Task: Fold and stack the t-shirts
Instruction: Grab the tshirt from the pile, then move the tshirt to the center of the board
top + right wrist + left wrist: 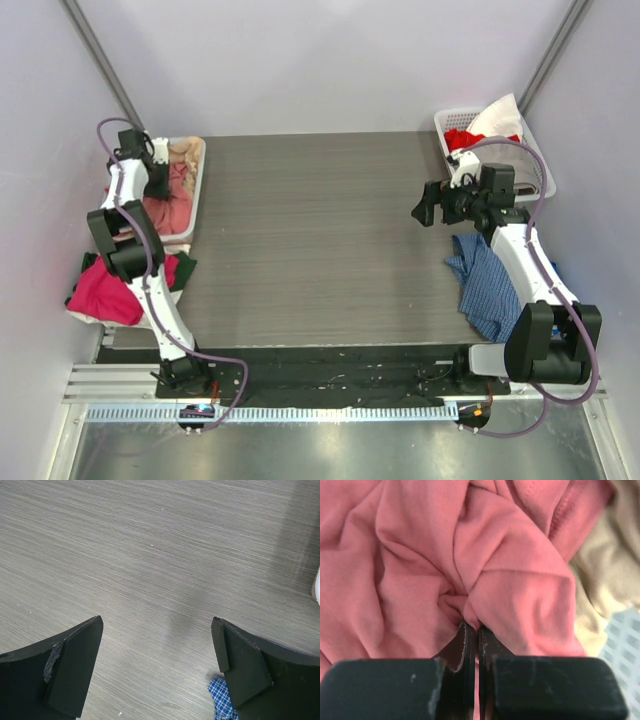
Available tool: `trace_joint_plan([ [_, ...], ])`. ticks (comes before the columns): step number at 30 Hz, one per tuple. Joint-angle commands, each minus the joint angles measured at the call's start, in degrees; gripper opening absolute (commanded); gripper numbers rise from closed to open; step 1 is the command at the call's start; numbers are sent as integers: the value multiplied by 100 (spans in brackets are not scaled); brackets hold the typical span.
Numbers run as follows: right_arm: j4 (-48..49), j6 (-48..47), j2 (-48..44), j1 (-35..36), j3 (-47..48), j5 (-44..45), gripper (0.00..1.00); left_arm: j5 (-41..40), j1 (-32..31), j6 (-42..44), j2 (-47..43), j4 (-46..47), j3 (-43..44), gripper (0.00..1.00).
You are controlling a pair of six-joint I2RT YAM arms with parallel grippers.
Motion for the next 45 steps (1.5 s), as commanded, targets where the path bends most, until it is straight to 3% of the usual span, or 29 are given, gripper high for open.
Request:
trace_joint_plan([
  [1,22,-104,80,-36,104,-58,100,1183,68,-551,-1312,-201,-282,0],
  [7,-31,-122,318,-36,130,-75,100,1519,-740,-632,-2851,-368,-431,0],
  [9,-66,-122,353,-36,157,-76,100,1511,-986,-676,-2986,-481,-327,0],
  [18,-57,-130,423,-36,139,-58,100,2433,-1347,-1238,-3188,-869,614,0],
  [24,-66,-148,476,-36,139,-14,100,2767,-2111,-1344,-3022,-781,1508,0],
  [31,-66,-174,555,-44,130,74,100,2355,-3156,-1467,-2618,-720,2960,0],
  [35,-92,-183,599,-45,148,74,100,1969,-3640,-1232,-2722,-596,2865,0],
  [45,-84,-201,617,-62,148,118,100,1538,-4308,-826,-2987,-271,942,0],
])
